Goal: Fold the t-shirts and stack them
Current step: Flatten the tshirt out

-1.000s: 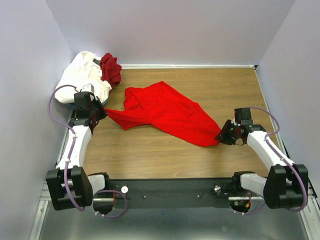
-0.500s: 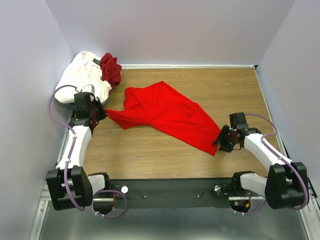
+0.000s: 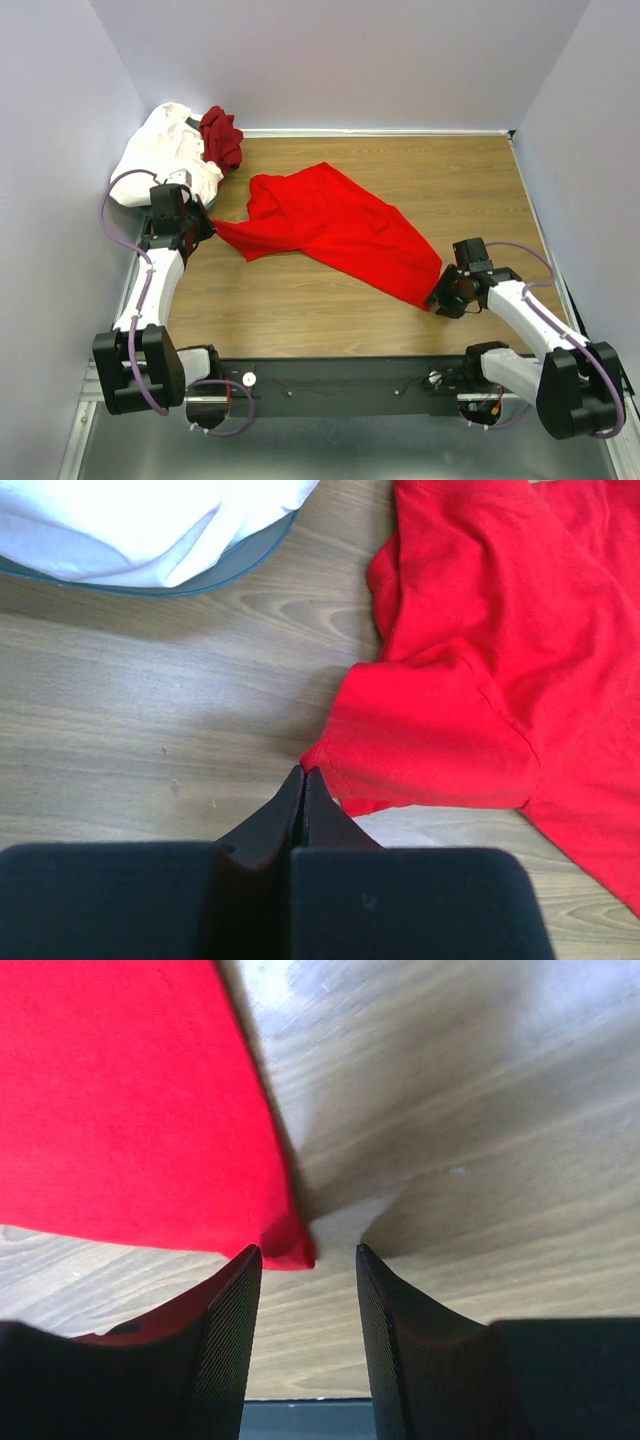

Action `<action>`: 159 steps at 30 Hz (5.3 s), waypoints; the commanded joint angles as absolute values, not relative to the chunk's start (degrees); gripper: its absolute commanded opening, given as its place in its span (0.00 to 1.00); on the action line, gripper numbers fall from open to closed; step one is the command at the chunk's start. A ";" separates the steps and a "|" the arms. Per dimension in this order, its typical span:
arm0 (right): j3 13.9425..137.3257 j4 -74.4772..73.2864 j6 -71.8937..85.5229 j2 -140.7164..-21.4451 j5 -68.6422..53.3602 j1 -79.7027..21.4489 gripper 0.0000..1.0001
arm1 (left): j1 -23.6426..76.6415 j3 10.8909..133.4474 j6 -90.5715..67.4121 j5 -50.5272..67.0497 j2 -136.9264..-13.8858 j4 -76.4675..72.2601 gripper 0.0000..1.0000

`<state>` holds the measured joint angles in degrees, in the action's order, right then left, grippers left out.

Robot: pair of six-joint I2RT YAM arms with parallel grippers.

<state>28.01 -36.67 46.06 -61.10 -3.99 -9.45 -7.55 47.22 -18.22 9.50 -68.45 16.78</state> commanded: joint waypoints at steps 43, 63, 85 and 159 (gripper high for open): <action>98.06 -45.96 33.49 -89.56 4.30 -10.28 0.01 | -8.17 86.91 -27.68 19.42 -73.04 11.69 0.00; 131.65 -48.96 23.56 -80.86 7.73 -10.02 0.01 | -8.17 116.18 -29.00 22.24 -65.74 11.86 0.00; 118.22 -42.10 22.85 -80.59 14.58 -10.11 0.01 | -3.44 107.94 -35.78 26.19 -72.50 0.26 0.00; 89.05 -17.40 26.19 -103.81 13.90 -1.05 1.00 | 22.59 110.16 -17.75 5.37 -111.90 -0.09 0.98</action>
